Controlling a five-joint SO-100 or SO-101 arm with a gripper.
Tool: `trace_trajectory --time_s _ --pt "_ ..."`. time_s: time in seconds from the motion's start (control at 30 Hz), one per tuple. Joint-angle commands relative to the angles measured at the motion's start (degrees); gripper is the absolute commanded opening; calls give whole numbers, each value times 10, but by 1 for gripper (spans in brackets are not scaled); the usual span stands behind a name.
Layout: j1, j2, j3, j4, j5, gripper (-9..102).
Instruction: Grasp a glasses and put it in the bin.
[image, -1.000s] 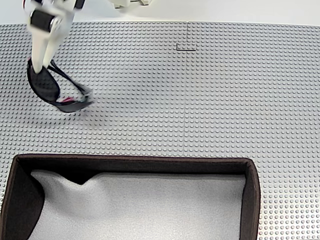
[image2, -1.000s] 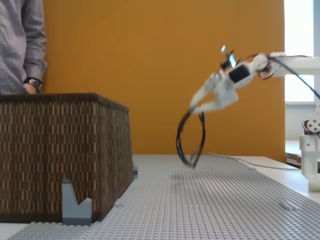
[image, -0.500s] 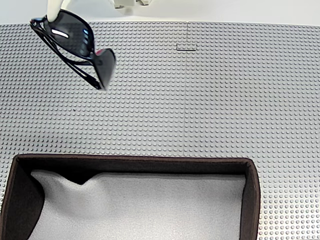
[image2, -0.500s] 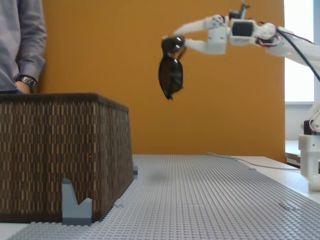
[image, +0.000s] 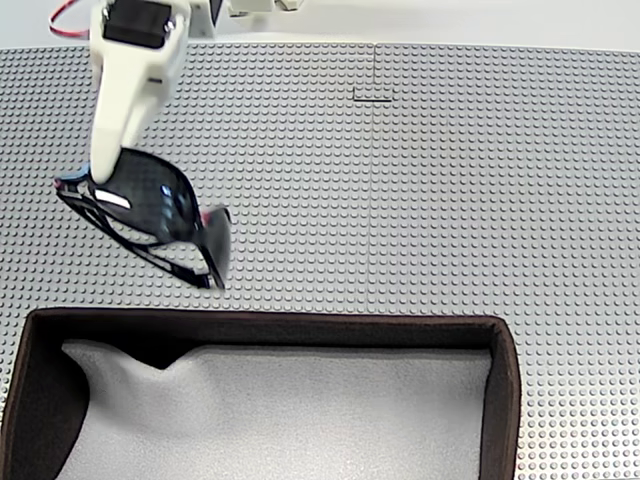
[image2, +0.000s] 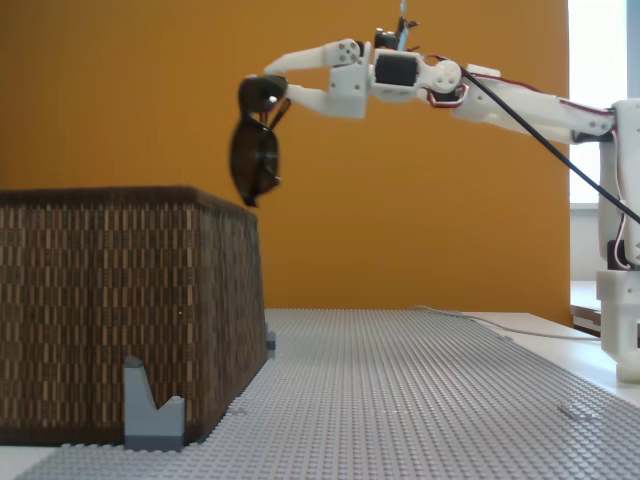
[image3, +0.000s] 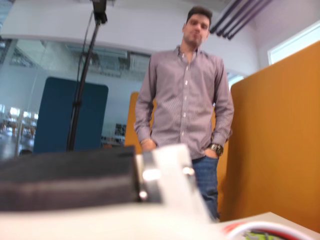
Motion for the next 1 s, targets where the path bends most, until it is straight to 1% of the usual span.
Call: trace_trajectory --time_s 0.0,0.13,0.23,0.4,0.5,0.7,0.73,0.77,0.83,0.9,0.97 --pt "5 -37 -102 -23 -8 -1" --pt "4 -74 -150 -51 -12 -1" --pt "0 -99 -156 -85 -28 -1" --pt "3 -143 -156 -89 -31 -1" --pt "7 -175 -156 -110 -34 -1" --pt "7 -195 -156 -122 -36 0" --pt "7 -197 -156 -118 -33 1" --pt "8 -198 -156 -99 -15 10" --pt "7 -196 -156 -50 1 18" --pt "6 -192 -160 -7 14 18" --pt "4 -192 -176 59 27 19"
